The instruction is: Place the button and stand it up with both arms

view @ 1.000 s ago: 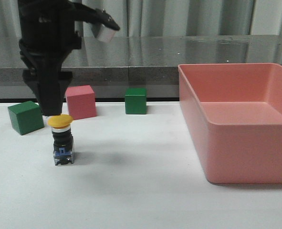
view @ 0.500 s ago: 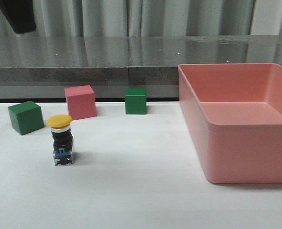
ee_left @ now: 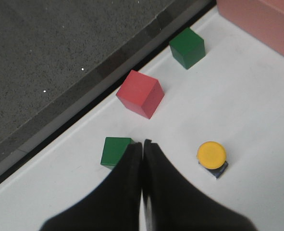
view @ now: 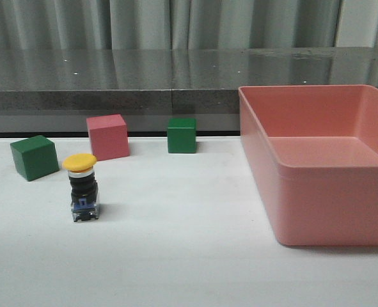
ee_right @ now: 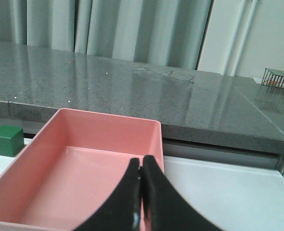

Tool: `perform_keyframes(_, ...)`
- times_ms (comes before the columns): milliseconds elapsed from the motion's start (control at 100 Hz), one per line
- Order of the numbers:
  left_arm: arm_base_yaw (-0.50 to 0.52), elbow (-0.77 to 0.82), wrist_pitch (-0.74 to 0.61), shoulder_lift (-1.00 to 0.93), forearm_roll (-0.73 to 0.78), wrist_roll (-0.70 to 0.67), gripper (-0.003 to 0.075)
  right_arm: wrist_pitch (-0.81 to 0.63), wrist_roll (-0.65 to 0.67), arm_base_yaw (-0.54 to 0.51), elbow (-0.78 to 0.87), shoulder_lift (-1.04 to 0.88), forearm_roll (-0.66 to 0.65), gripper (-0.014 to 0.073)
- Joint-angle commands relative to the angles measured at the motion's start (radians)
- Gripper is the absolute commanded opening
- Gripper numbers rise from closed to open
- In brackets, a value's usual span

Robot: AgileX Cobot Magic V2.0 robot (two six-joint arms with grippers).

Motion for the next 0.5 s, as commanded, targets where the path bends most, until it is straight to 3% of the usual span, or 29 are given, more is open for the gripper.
perform_keyframes(0,0.004,0.092,-0.18,-0.112,-0.051,-0.012,-0.0019,-0.084,-0.001,-0.008,-0.023,0.011,0.001,-0.0061)
perform_keyframes(260,0.004,0.459,-0.451,-0.405,-0.111,-0.012,-0.0019,-0.084,-0.001,-0.008,-0.023,0.011,0.001,-0.0061)
perform_keyframes(490,0.004,0.608,-0.49,-0.567,-0.121,-0.012,-0.0019,-0.084,-0.001,-0.008,-0.023,0.011,0.001,-0.0061)
